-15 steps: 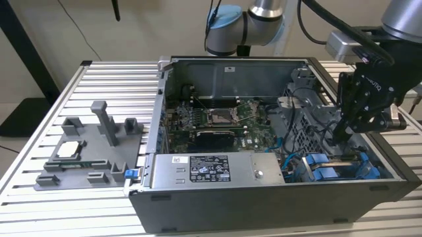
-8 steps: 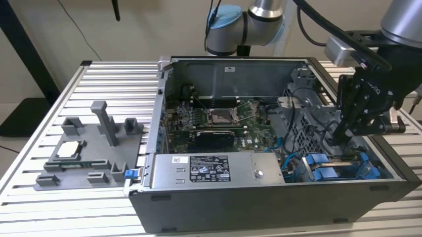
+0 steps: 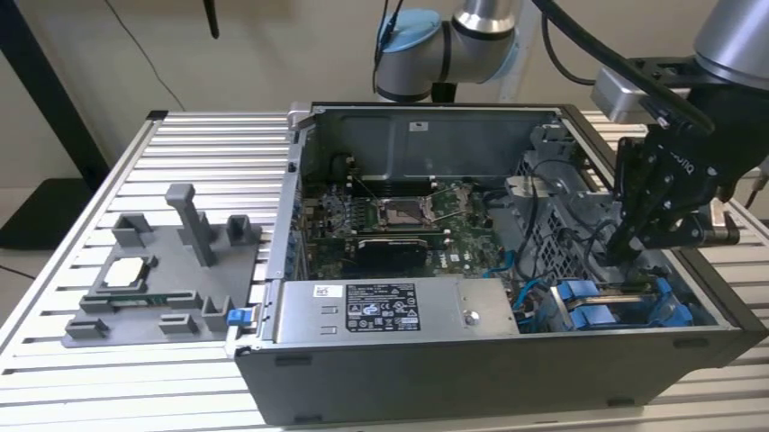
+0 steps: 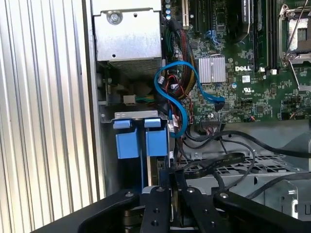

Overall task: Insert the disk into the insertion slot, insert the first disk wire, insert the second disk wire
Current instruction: 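Insert the second disk wire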

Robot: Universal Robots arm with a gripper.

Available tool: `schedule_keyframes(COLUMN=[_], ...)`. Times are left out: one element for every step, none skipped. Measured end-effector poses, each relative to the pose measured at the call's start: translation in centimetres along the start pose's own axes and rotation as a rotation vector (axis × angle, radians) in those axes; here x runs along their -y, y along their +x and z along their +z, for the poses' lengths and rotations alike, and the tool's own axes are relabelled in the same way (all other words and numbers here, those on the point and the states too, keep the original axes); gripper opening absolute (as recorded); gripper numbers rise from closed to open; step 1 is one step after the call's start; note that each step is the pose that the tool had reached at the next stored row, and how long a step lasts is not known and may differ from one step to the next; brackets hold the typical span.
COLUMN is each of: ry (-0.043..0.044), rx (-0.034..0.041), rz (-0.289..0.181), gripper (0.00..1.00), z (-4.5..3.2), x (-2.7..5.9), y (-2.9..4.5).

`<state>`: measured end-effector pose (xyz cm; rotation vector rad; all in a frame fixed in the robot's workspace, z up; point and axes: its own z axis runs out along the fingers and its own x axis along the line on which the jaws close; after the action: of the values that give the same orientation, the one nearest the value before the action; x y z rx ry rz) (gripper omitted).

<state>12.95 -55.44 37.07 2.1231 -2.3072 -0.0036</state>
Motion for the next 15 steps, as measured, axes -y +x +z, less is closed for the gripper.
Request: schedule_keyframes(ry=[0.0,0.0,0.0001,0.0003,0.0005,0.0009,0.0012,0.0014,0.0014,0.0015,0.0015,0.0015,0.0015,0.0015,0.0015], rx=[0.0,0.0001,0.0002,0.0001,0.0002,0.0002,0.0003,0.0002,0.0002,0.0002,0.0001,0.0001,0.0002,0.0002,0.0003], rz=[0.0,0.0,0.0,0.0,0.0,0.0,0.0,0.0,0.0,0.0,0.0,0.0,0.0,0.0,0.0], gripper=[0.0,0.0,0.0,0.0,0.0,0.0,0.0,0.0,0.0,0.0,0.0,0.0,0.0,0.0,0.0], z=[0.02,0.06,0.1,0.15,0.2,0.25,0.3,0.34,0.37,0.38,0.38,0.38,0.39,0.39,0.4], x=[0.0,0.0,0.0,0.0,0.01,0.0,0.0,0.0,0.0,0.0,0.0,0.0,0.0,0.0,0.0], y=[0.0,0.0,0.0,0.0,0.0,0.0,0.0,0.0,0.0,0.0,0.0,0.0,0.0,0.0,0.0])
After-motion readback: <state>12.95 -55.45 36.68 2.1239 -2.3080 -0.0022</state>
